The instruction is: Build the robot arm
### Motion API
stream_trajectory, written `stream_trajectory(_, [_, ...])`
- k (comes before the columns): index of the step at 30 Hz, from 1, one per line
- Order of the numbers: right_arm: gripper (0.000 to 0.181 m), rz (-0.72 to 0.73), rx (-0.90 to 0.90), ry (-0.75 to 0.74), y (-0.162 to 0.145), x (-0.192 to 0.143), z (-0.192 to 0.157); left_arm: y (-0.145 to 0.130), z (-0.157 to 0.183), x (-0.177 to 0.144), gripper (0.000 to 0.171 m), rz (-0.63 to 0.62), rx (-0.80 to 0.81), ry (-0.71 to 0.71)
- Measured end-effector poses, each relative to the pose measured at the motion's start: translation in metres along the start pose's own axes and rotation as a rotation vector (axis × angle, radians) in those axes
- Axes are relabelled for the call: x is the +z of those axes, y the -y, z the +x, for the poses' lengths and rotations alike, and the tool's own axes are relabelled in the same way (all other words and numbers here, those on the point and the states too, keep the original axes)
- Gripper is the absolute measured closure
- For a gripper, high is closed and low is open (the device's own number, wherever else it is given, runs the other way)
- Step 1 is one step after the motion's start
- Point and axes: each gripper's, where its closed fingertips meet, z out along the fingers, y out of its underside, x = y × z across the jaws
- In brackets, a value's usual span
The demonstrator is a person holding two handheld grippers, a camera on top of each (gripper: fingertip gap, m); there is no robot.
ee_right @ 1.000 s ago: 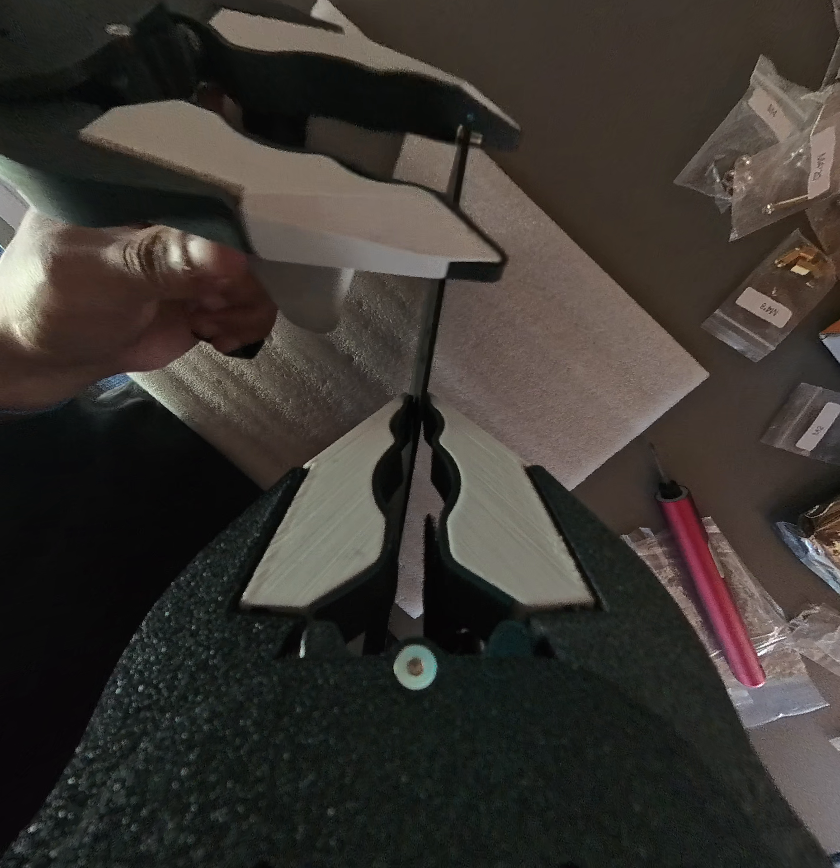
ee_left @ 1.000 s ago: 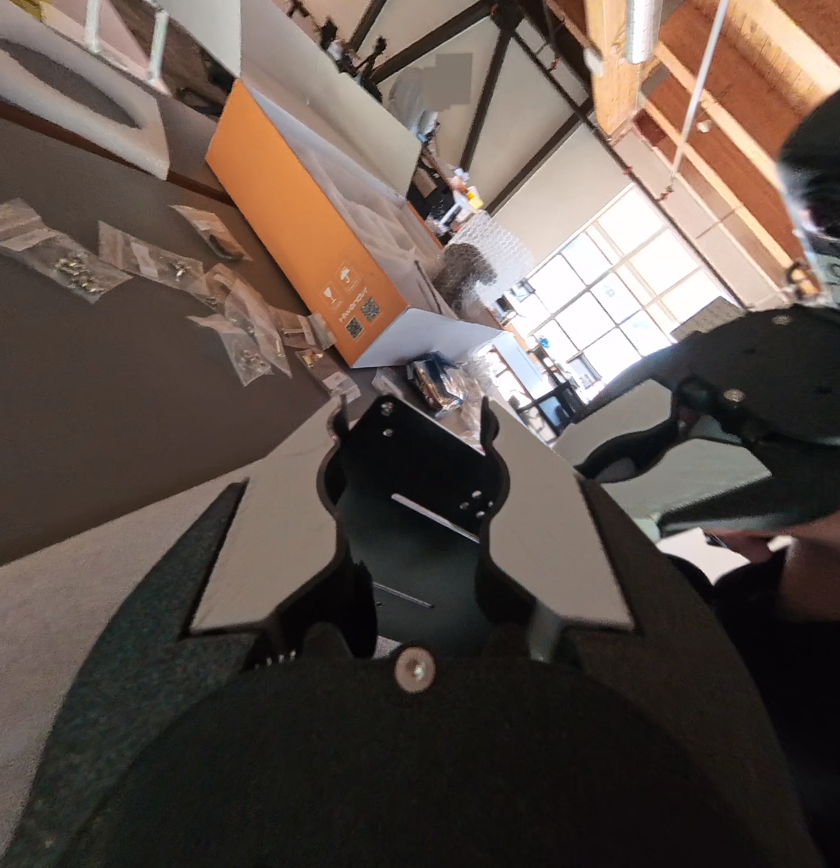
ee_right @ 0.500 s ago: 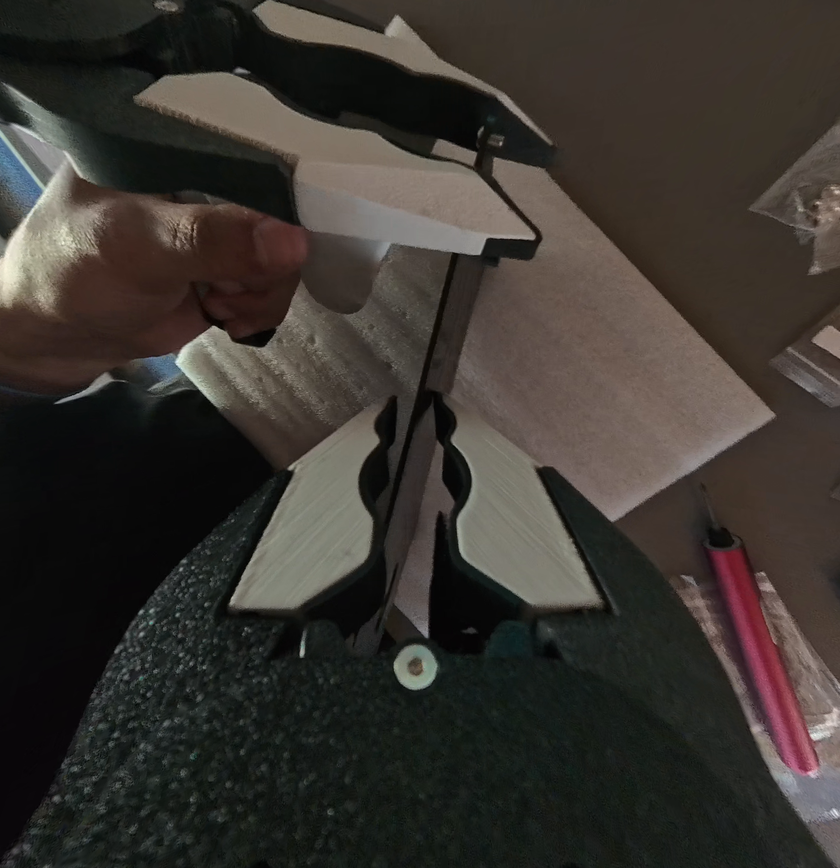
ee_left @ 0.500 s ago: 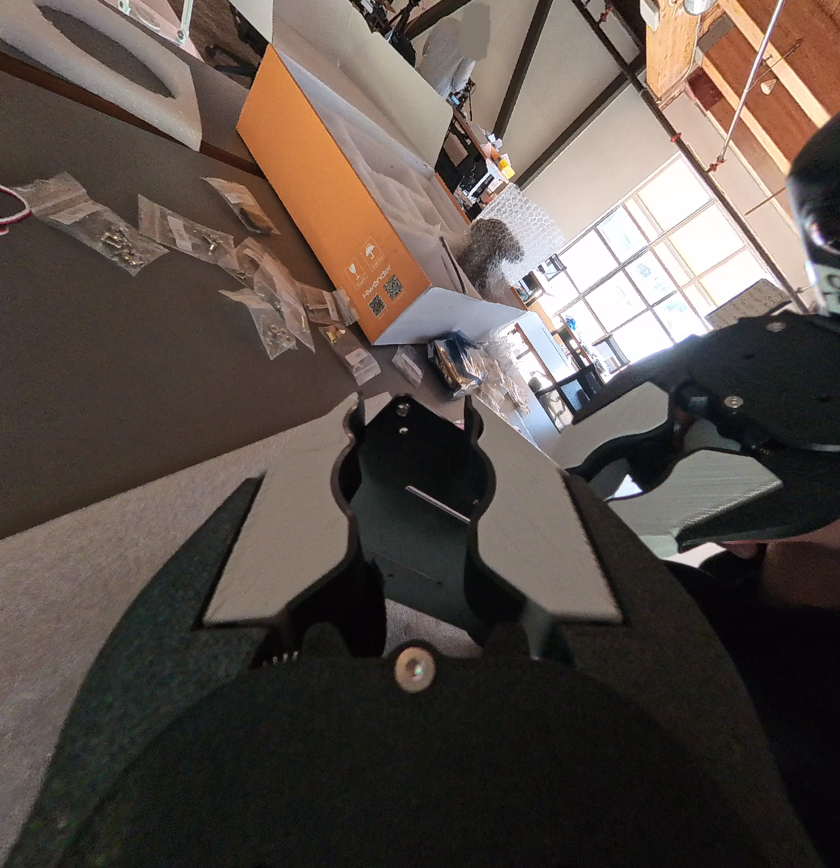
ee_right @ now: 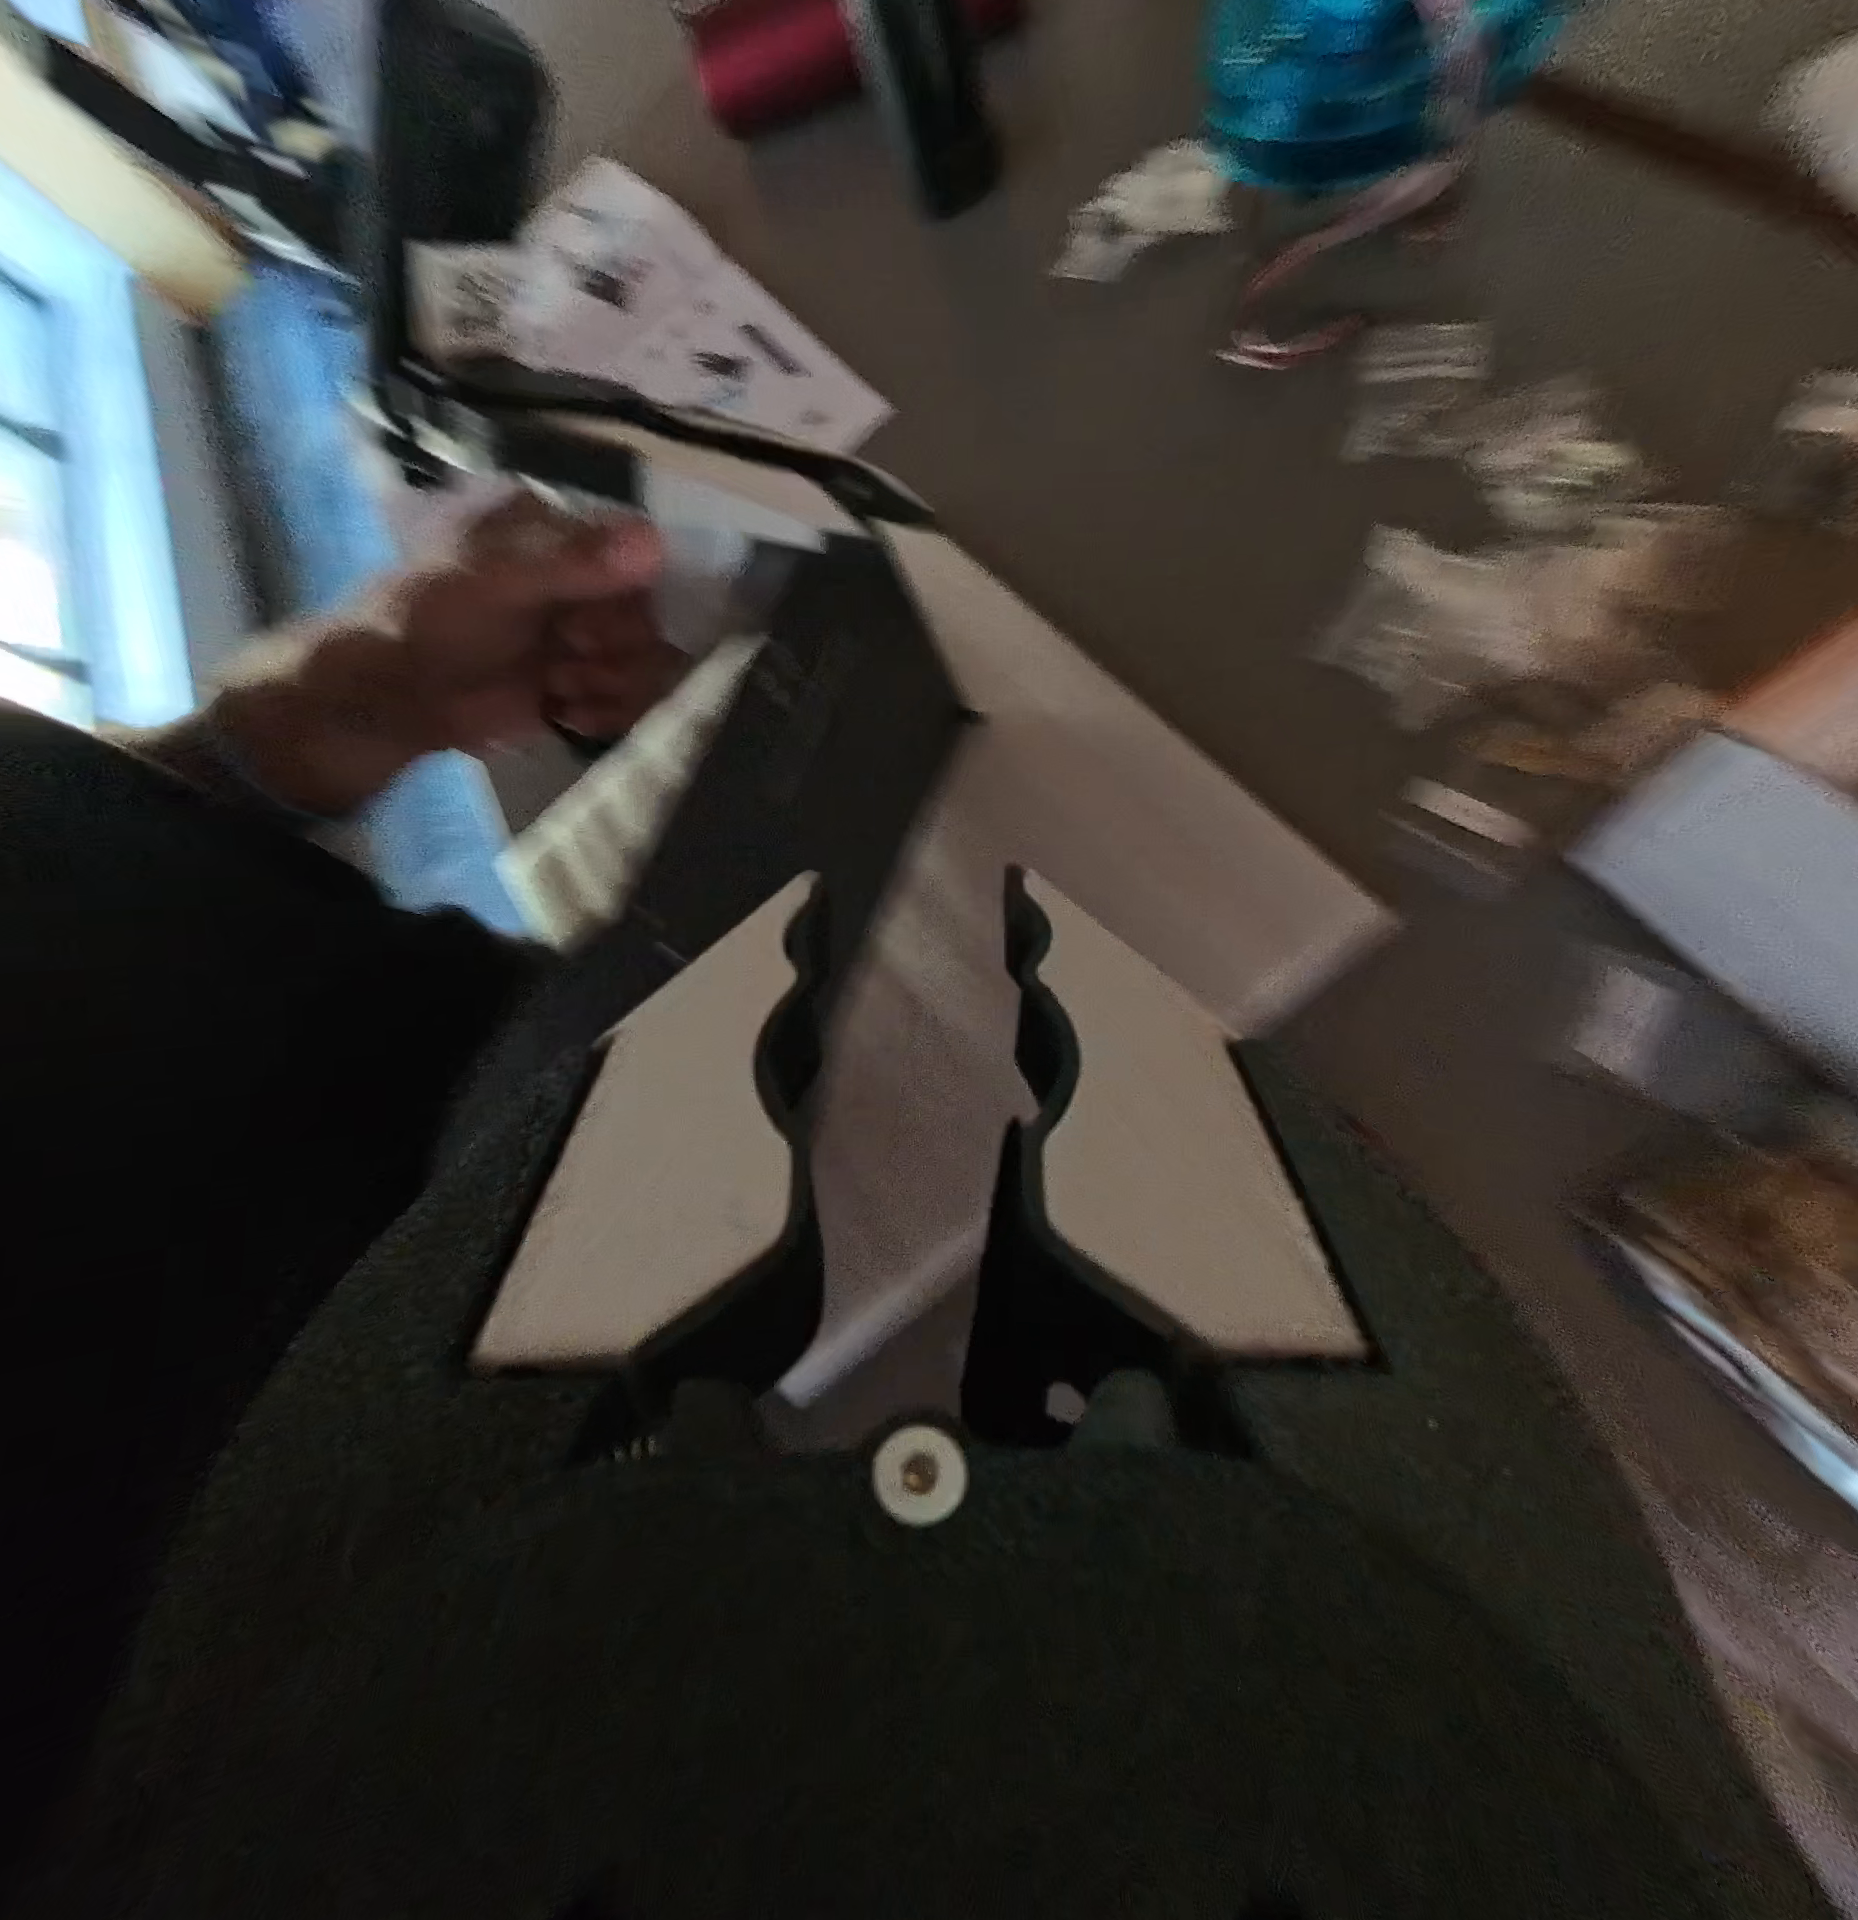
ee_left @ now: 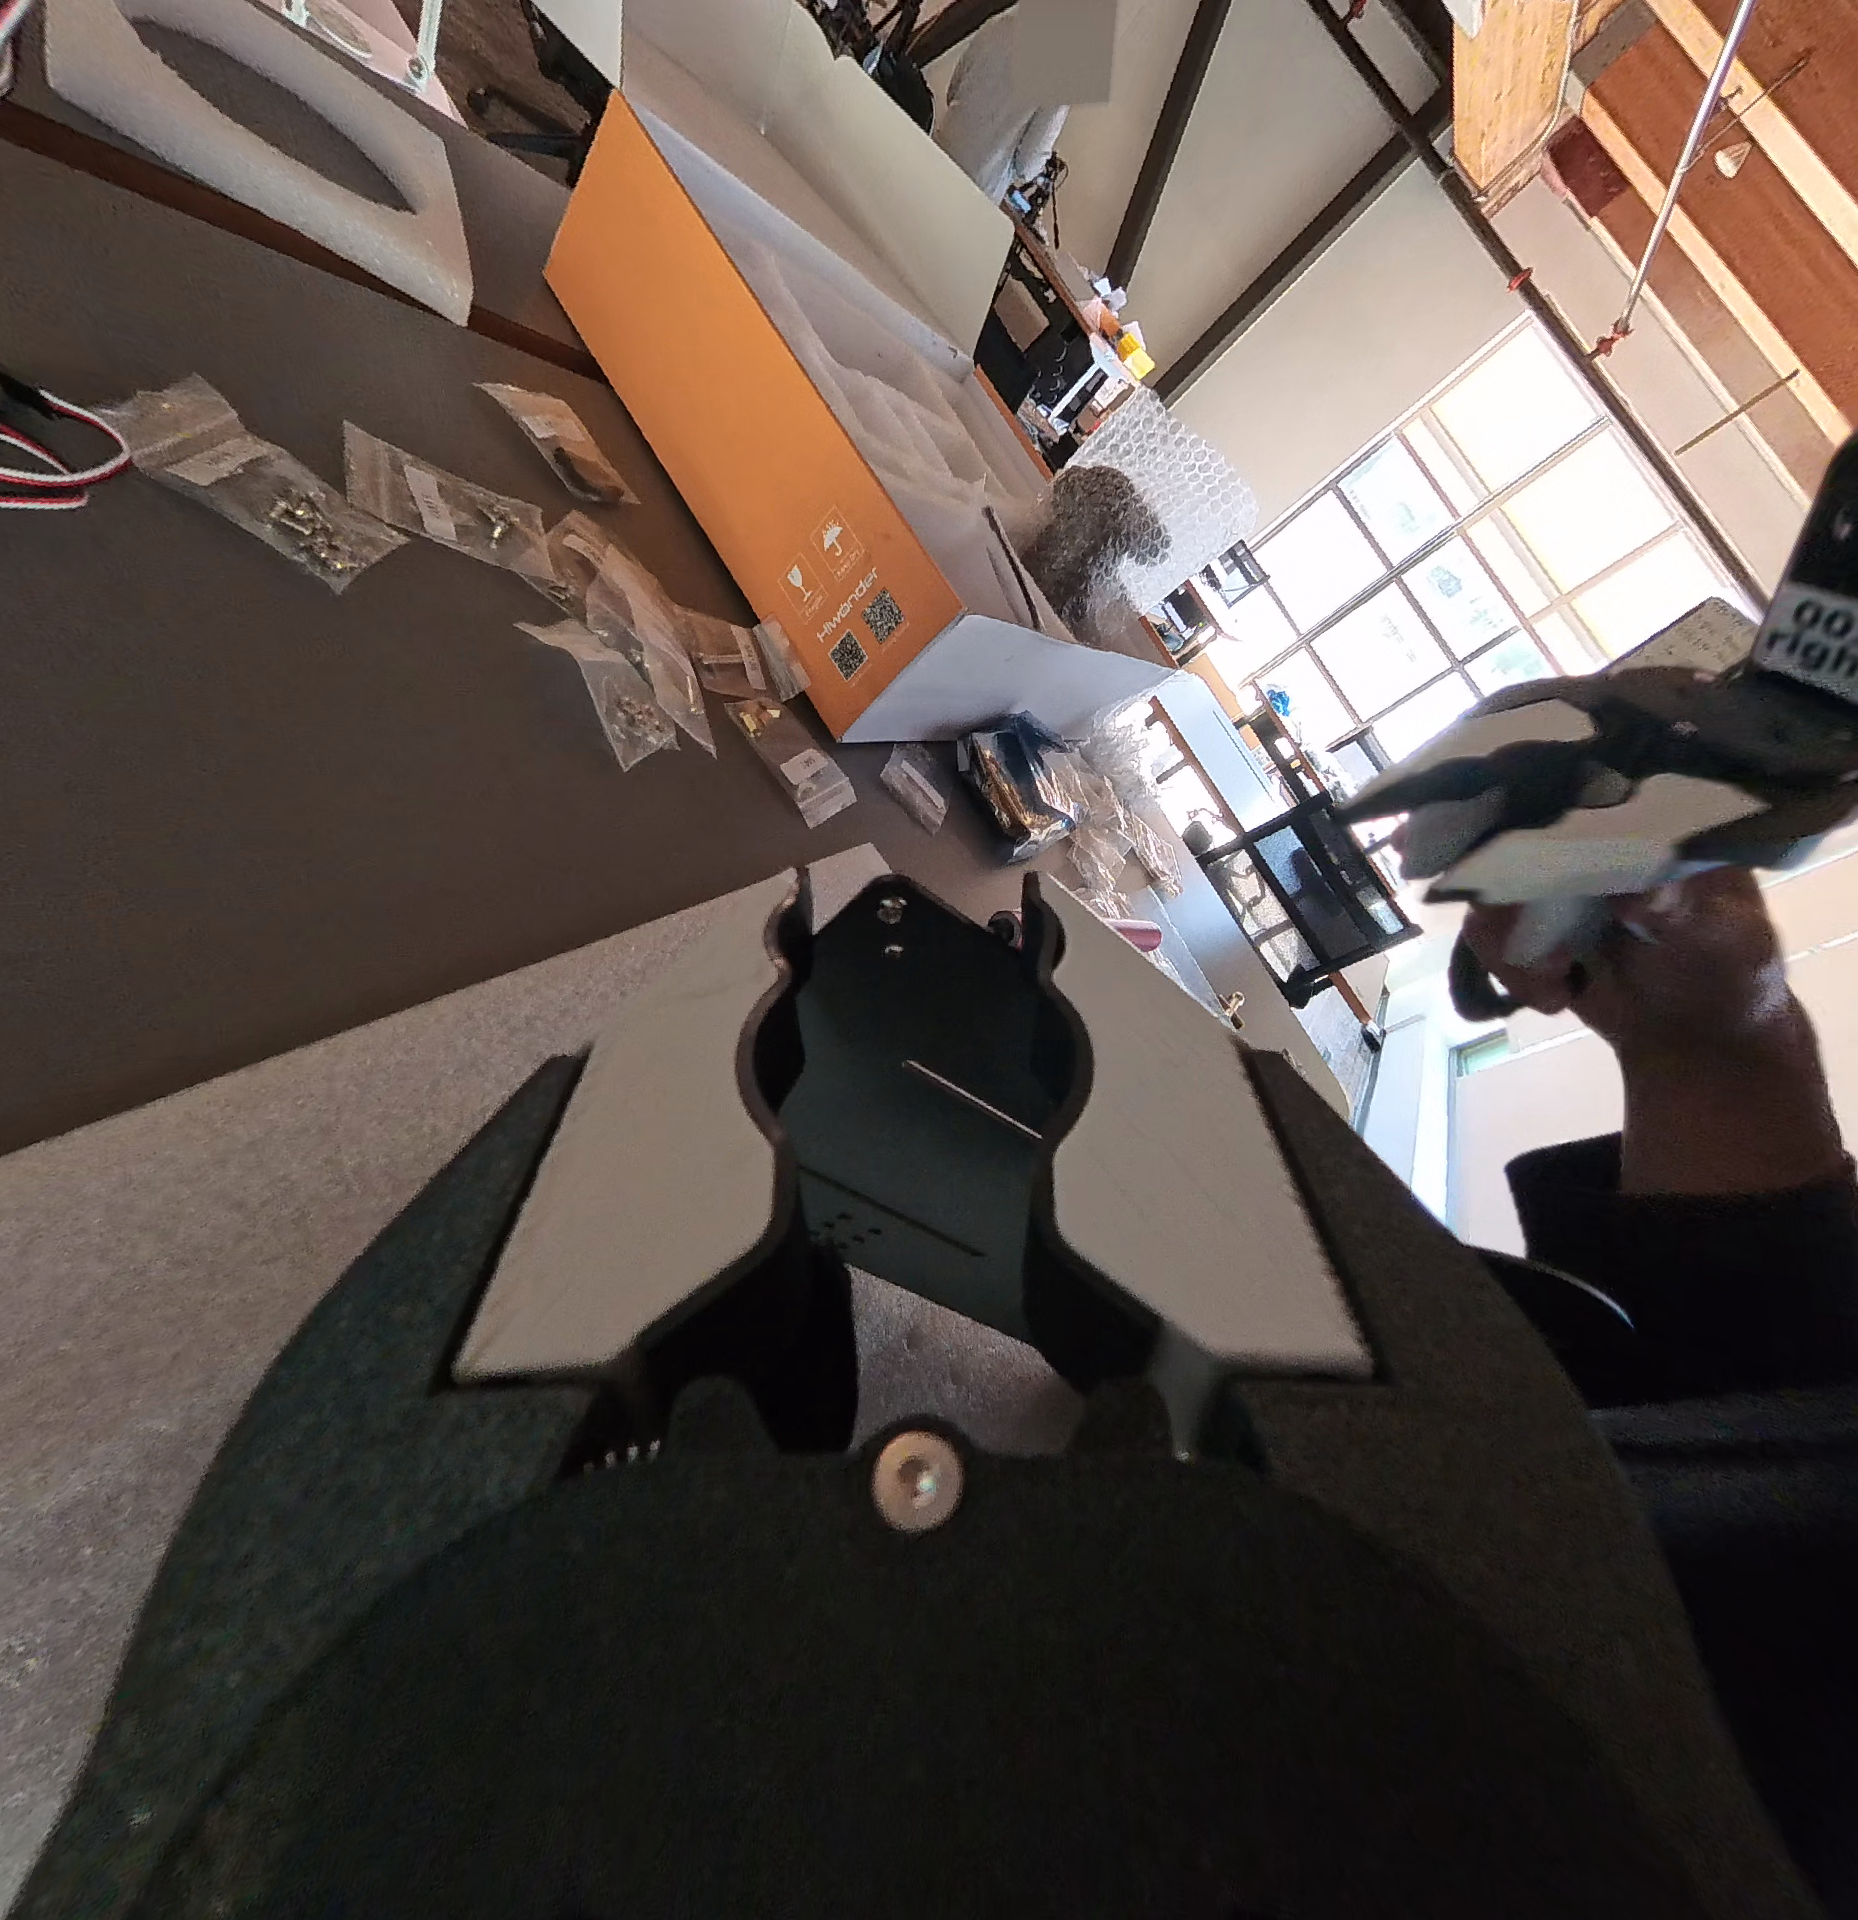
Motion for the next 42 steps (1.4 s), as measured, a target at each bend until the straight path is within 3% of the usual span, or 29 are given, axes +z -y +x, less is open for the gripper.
stream_trajectory(4, [0.16, -0.204, -0.05, -0.274, -0.1, -0.054, 0.071, -0.001, 0.0, -0.002, 0.133, -0.008, -0.007, -0.002])
stream_trajectory(7, [0.158, -0.32, 0.087, -0.243, -0.17, -0.051, 0.075, -0.001, -0.001, -0.004, 0.133, -0.023, -0.01, 0.002])
stream_trajectory(11, [0.162, -0.354, 0.12, -0.301, -0.209, -0.046, 0.073, -0.001, -0.001, -0.002, 0.133, -0.034, -0.006, 0.005])
stream_trajectory(15, [0.163, -0.302, 0.136, -0.315, -0.21, -0.038, 0.073, -0.001, -0.001, -0.002, 0.133, -0.031, -0.015, 0.012])
stream_trajectory(20, [0.167, -0.376, 0.116, -0.33, -0.222, -0.029, 0.07, -0.001, -0.001, -0.003, 0.133, -0.041, -0.015, 0.015])
stream_trajectory(25, [0.169, -0.339, 0.157, -0.368, -0.222, -0.024, 0.073, -0.001, -0.001, -0.001, 0.133, -0.052, -0.012, 0.025])
stream_trajectory(36, [0.176, -0.312, 0.153, -0.451, -0.22, -0.032, 0.073, -0.003, -0.002, -0.005, 0.134, -0.064, -0.019, 0.028])
stream_trajectory(38, [0.176, -0.291, 0.094, -0.473, -0.206, -0.038, 0.072, -0.003, -0.002, -0.005, 0.134, -0.065, -0.019, 0.031])
stream_trajectory(42, [0.176, -0.164, -0.161, -0.45, -0.14, -0.029, 0.063, -0.003, -0.002, -0.006, 0.134, -0.051, -0.027, 0.028])
